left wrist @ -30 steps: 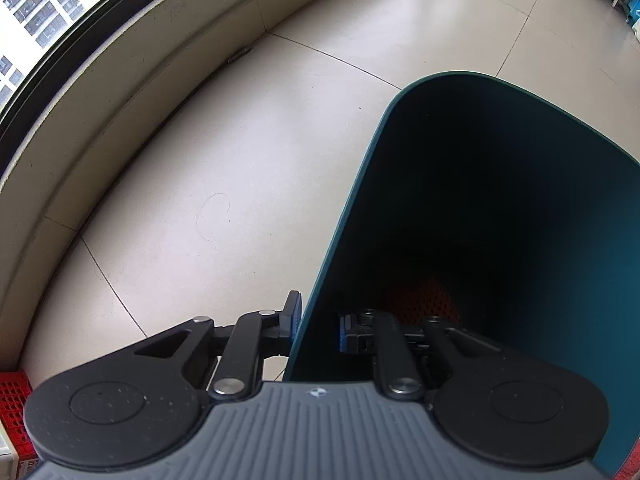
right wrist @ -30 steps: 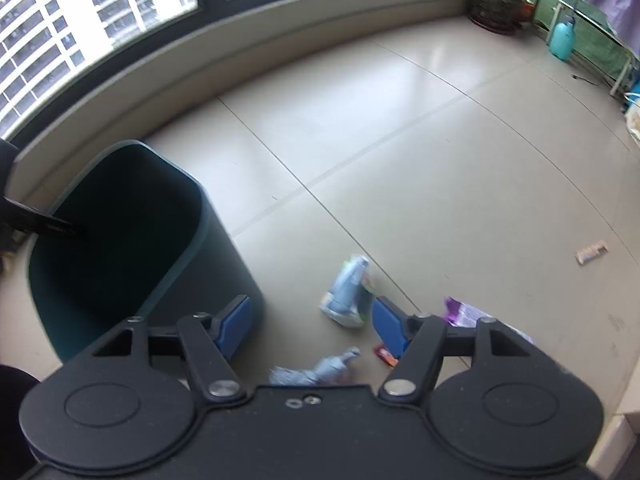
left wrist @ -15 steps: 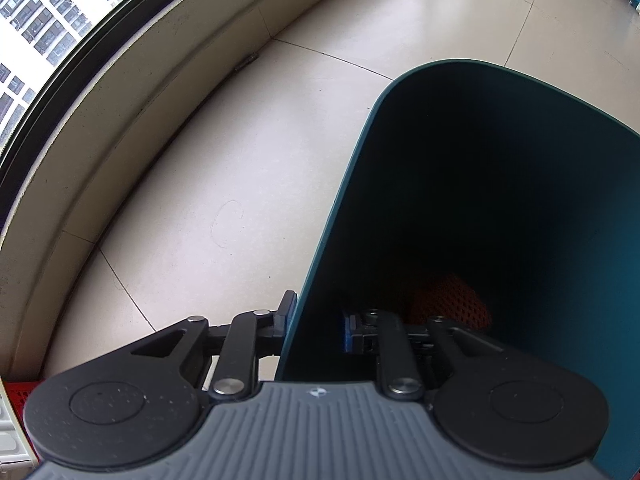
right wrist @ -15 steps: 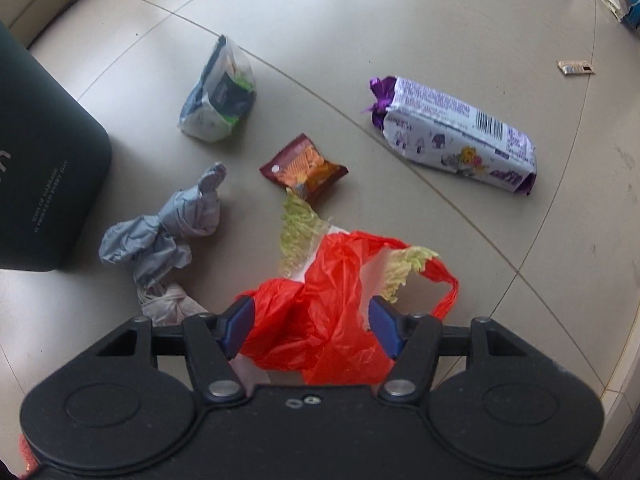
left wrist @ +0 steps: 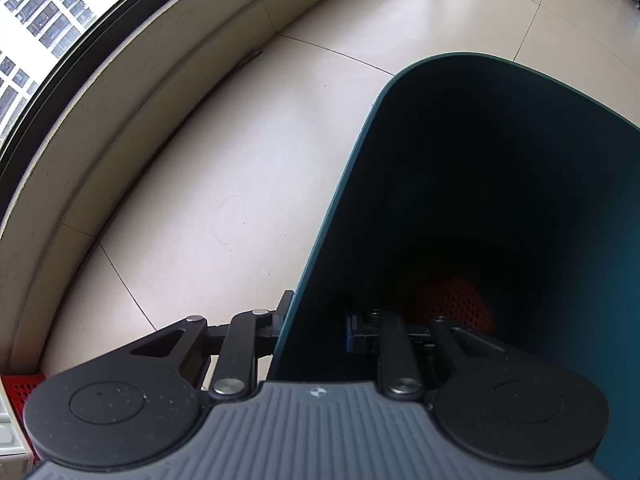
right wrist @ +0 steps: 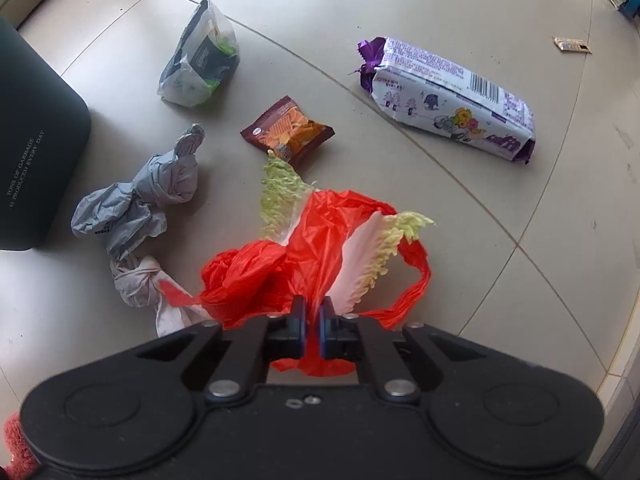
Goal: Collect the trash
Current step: 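Carry the red bag over the bin and open the right gripper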
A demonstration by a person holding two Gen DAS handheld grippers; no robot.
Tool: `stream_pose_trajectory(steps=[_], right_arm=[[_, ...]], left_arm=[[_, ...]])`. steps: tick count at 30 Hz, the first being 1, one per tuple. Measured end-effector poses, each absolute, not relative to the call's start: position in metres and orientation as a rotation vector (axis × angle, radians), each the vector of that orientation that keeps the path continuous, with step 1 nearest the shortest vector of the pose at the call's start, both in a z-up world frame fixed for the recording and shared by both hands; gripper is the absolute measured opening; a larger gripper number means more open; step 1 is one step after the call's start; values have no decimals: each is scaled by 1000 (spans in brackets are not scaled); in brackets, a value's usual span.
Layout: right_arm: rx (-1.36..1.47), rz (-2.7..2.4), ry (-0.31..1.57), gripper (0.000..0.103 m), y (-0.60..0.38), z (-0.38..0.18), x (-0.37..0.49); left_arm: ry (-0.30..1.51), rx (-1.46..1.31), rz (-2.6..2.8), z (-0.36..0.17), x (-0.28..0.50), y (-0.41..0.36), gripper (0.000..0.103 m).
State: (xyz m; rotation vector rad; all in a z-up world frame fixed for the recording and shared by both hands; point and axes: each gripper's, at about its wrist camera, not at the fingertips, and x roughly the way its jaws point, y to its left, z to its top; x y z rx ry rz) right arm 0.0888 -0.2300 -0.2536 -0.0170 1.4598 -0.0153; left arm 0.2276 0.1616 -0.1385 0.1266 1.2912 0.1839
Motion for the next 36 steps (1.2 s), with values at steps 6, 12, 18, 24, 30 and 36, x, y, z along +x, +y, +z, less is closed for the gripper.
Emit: stream_pose_trajectory(steps=[6,12,18,24,30,36], right_arm=[[-14,16,1363,2,-229,-185,88],[21,78,1251,2,-217,-101,92],[32,213,1138,2,-175,-20,107],[59,370,1044,2,-129,25,132],[42,536,1004,2,-66,30,166],[-55,688,1048,2,-3,5,195]], left_arm=[[1288,127,184,-138,227,162,22],[1295,125,177,-143,224,165,21],[1315,113,180,-145,227,169,21],[1331,81,187,-141,232,175,19],[1353,67,185,-139,236,182,18],[1370,-7,172,-131,246,196,16]])
